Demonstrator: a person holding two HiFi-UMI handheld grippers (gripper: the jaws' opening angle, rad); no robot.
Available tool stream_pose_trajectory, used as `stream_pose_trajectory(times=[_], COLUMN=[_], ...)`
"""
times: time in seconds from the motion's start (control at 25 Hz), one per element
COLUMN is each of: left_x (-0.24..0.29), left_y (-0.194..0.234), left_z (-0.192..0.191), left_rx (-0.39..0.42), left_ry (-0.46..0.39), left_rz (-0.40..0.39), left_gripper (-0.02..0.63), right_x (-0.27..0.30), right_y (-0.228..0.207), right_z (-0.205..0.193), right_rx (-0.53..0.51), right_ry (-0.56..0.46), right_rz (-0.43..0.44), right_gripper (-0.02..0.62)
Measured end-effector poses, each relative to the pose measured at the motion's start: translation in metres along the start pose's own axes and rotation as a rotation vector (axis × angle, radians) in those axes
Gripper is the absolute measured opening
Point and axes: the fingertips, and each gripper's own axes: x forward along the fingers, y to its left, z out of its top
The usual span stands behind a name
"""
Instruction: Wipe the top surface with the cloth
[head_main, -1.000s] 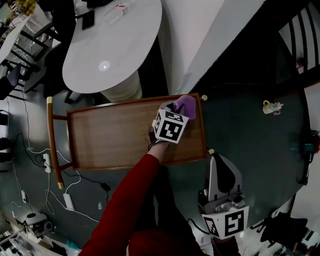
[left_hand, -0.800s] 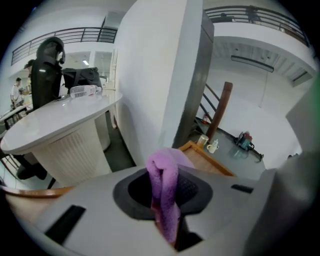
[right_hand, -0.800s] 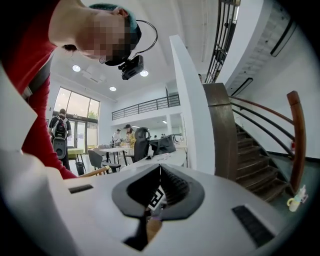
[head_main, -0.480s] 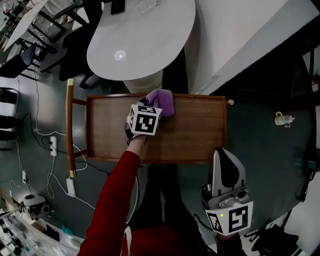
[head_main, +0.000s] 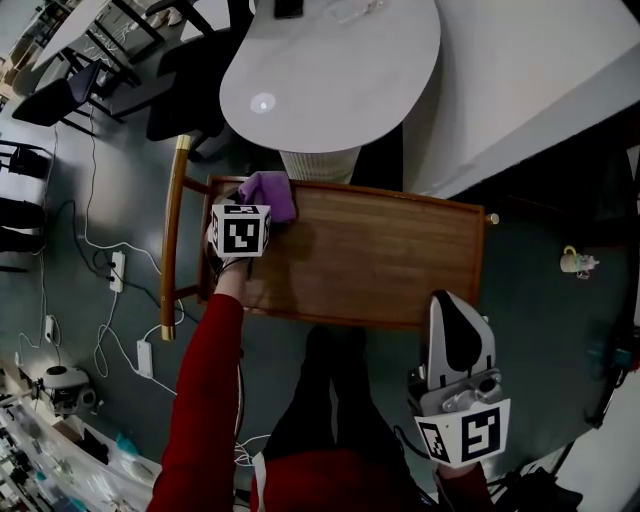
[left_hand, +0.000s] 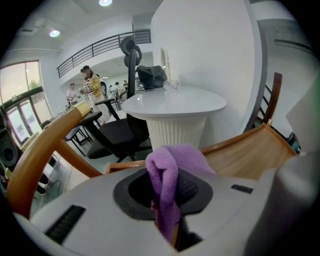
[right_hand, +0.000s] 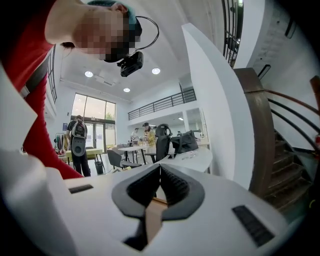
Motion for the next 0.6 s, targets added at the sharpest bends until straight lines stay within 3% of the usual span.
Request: stream_pose_trajectory(times=[0.4, 0.48, 0.6], left_x=[-0.020, -0.036, -0.060], left_y=[0.066, 0.054, -0.005], left_z=[-0.022, -0.016, 0.001], left_rx=[-0.032, -0.036, -0.015], left_ry=[0.035, -0.008, -0.095], left_rz=[0.163, 0.154, 0.052], left_gripper=[0.066, 0.066, 0.066], right_x=[-0.004, -0.009, -0.020], right_y=[0.003, 0.000, -0.008], right_z=[-0.002, -0.001, 0.001], right_rx=[-0.004, -0.002, -0.003], right_ry=[-0.002, -0.012, -0.030], right_rz=[-0.010, -0.020, -0.046], right_gripper=[0.012, 0.012, 0.012])
